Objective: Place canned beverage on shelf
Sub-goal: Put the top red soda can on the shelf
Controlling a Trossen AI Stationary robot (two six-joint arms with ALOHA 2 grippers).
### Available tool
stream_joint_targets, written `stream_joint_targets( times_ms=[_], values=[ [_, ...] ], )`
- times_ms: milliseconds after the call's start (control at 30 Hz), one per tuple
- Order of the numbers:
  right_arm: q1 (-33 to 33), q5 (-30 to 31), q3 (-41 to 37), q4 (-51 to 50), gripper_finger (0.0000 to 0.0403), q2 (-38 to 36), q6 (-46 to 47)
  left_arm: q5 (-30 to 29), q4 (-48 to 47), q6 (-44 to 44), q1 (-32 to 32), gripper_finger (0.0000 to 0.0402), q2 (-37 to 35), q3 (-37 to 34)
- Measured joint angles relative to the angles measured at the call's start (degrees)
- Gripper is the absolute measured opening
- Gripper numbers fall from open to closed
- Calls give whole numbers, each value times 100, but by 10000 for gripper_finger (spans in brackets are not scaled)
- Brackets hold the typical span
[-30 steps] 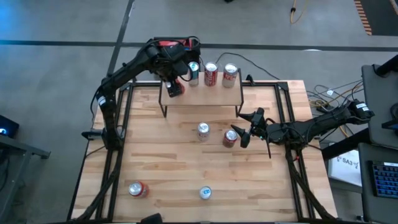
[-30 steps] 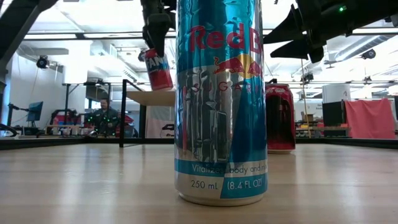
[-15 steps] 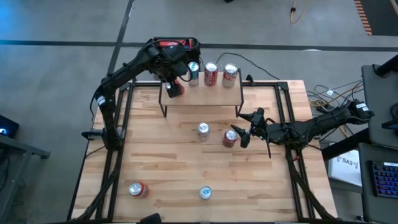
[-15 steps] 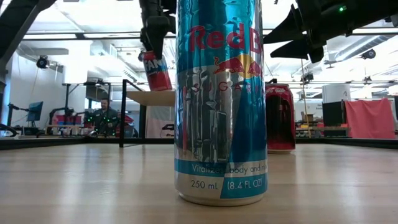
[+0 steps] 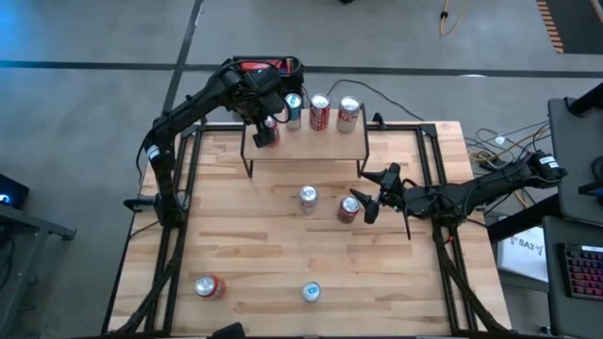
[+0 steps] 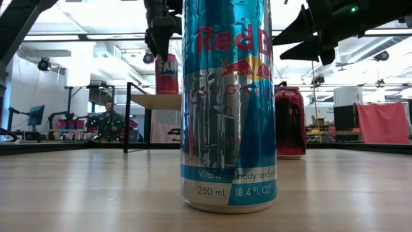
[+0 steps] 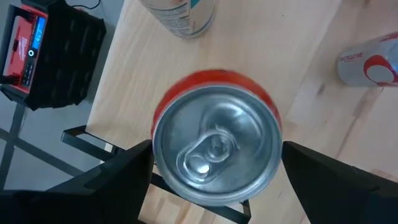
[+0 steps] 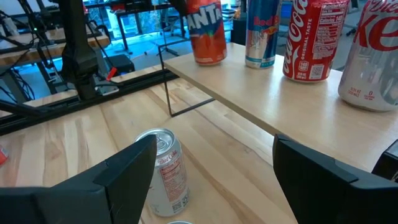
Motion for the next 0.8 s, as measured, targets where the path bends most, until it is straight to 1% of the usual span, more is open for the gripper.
stream_joint_targets(
  times_ms=[200,367,433,500,667,800],
  values=[
    [0,-2,0,0,299,0,0,-25,1,-17,-4,333,-1,3],
    [2,0,0,0,299,0,0,-449,-8,-81,-6,333,-25,45],
    [2,0,0,0,299,0,0,-511,-3,-109,2,333,-33,136],
    [0,-1,0,0,299,0,0,-476,1,-120,4,333,-48,255],
    [1,0,0,0,299,0,0,-153,1,-172,2,333,-57,543],
    [2,0,0,0,299,0,0,-127,2,-257,3,333,-55,638]
  ],
)
